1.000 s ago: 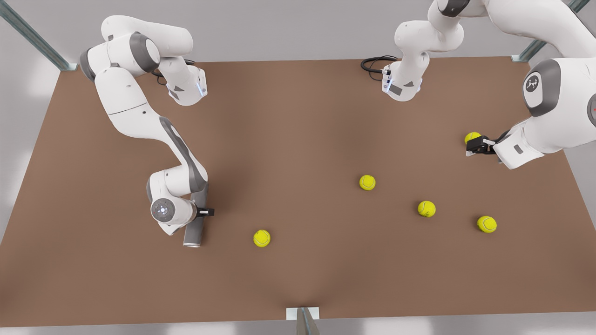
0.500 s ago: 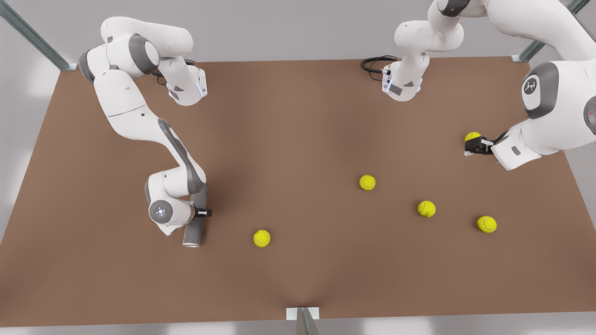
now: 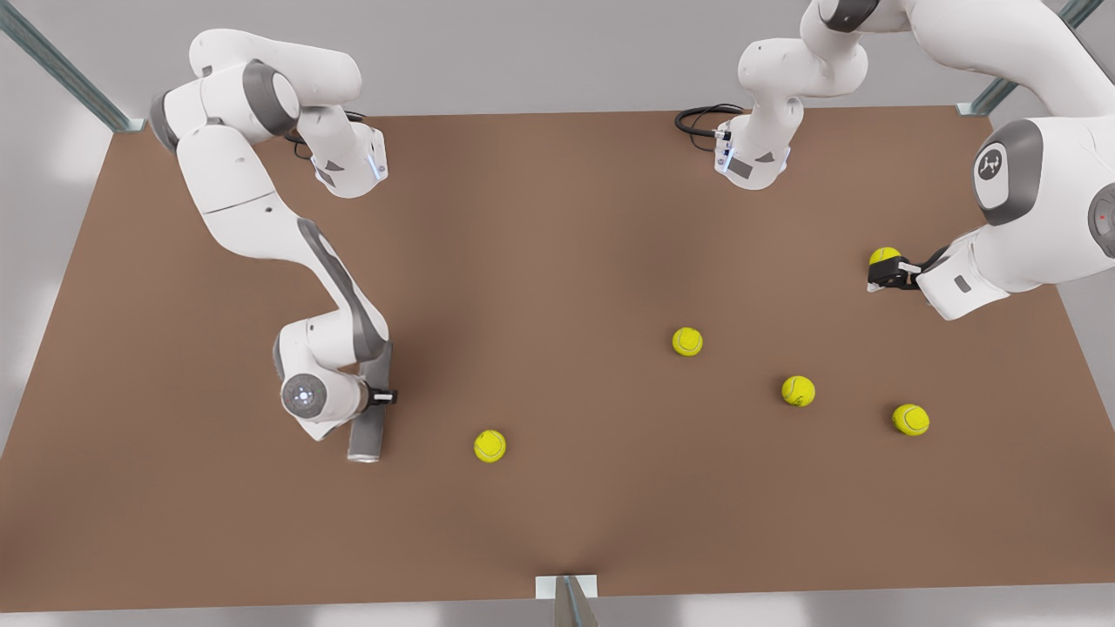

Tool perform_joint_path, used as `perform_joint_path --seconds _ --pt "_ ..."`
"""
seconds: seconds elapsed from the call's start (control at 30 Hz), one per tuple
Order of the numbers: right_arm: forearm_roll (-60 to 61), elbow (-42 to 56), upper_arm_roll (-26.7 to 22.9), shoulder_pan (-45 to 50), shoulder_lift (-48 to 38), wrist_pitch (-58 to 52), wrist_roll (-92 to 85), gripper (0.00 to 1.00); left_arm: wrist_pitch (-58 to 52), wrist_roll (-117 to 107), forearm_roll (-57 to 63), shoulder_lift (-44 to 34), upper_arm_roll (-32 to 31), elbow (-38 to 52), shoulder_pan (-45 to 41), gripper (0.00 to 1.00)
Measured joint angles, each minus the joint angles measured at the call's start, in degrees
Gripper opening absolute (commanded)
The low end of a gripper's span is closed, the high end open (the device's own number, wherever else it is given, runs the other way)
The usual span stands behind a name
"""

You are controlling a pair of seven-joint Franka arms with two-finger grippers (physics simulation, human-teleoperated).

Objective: Put the tennis tube upright

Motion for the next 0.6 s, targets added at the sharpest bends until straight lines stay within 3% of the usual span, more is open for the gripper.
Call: perform_joint_path --seconds 0.3,0.6 --pt "-0.2 2.2 0.5 0.9 0.0 -2.5 0.3 0.79 0.0 0.0 0.0 0.0 0.0 0.0 0.0 1.0" --pt "-1.5 7.7 10.4 6.6 -0.3 -5.1 0.1 0.82 -0.1 -0.1 0.0 0.0 0.0 0.0 -0.1 1.0"
